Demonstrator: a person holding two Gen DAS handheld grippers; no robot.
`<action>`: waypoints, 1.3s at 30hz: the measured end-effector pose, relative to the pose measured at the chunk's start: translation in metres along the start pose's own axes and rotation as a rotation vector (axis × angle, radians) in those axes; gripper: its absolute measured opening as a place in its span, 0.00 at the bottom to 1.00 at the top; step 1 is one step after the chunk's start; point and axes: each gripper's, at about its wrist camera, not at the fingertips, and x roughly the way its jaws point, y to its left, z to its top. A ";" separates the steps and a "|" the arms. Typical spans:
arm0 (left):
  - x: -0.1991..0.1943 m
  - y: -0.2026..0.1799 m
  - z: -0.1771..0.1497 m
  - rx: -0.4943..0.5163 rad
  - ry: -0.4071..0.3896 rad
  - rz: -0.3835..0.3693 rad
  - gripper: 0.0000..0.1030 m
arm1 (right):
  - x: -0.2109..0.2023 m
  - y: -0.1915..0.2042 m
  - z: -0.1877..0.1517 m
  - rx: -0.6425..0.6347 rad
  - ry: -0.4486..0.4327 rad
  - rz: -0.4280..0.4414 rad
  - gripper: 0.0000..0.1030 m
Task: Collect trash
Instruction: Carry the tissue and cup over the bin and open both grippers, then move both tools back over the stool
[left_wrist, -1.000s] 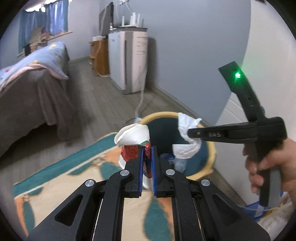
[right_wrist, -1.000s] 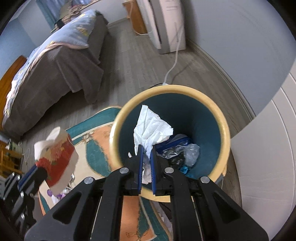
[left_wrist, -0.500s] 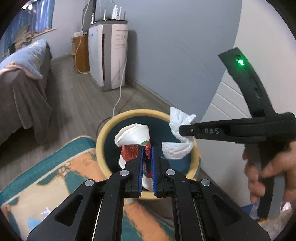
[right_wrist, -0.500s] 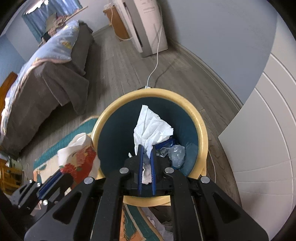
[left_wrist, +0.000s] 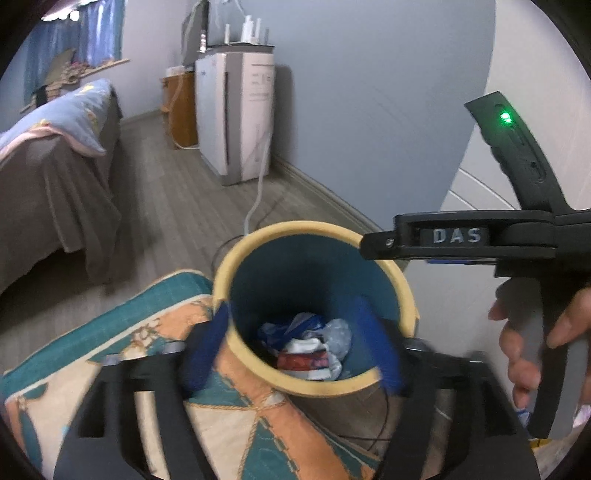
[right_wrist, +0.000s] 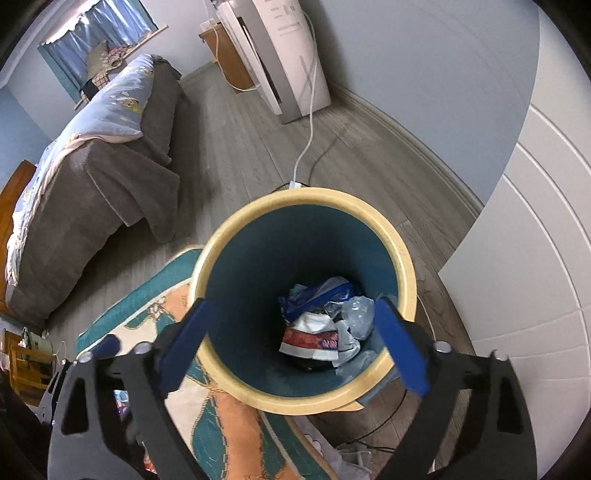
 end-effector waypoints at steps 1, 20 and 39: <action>-0.004 0.002 -0.001 -0.006 -0.009 0.036 0.91 | -0.002 0.002 0.000 -0.002 -0.004 0.004 0.93; -0.064 0.066 -0.024 -0.031 0.010 0.234 0.94 | -0.006 0.064 -0.012 -0.040 0.008 0.040 0.94; -0.129 0.152 -0.061 -0.118 0.005 0.349 0.94 | 0.020 0.162 -0.050 -0.202 0.067 0.029 0.94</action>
